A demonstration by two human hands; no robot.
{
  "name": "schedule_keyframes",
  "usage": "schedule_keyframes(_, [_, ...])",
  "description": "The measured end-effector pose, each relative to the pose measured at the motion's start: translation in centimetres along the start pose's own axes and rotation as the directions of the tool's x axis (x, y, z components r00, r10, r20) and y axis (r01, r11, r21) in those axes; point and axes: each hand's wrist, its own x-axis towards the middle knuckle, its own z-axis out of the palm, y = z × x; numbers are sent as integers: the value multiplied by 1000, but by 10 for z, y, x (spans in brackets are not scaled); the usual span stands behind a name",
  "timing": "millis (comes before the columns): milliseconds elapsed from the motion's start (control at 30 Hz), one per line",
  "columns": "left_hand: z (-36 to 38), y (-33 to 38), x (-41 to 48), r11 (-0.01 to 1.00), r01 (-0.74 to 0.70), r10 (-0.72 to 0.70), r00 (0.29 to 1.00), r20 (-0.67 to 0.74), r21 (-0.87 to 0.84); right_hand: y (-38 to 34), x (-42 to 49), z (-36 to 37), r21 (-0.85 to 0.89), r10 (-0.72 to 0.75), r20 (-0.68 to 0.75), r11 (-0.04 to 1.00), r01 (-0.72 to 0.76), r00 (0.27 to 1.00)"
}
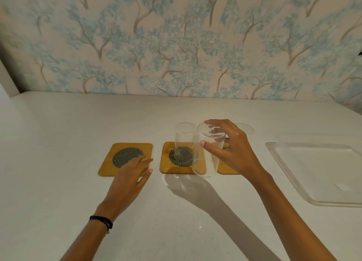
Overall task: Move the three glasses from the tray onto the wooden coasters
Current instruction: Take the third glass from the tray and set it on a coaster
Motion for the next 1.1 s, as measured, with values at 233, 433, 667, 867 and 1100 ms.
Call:
schedule_keyframes(233, [-25,-50,-3,992,109,-108,994,-18,55,-7,17,41,22,-23,51,1000,22,998])
schedule_keyframes(433, [-29,-73,-2,983,165,-163,986,-36,81,-14,30,76,49,-23,104,999,18,994])
schedule_keyframes(667, [-28,-78,-4,973,198,-196,980,-28,118,-16,46,116,87,-8,152,996,-6,988])
schedule_keyframes(867, [-32,-81,-5,956,263,-261,965,-27,128,-15,59,151,138,2,186,990,-28,982])
schedule_keyframes(1100, [-31,-86,-5,947,292,-297,955,18,134,-14,76,195,179,20,197,982,-56,980])
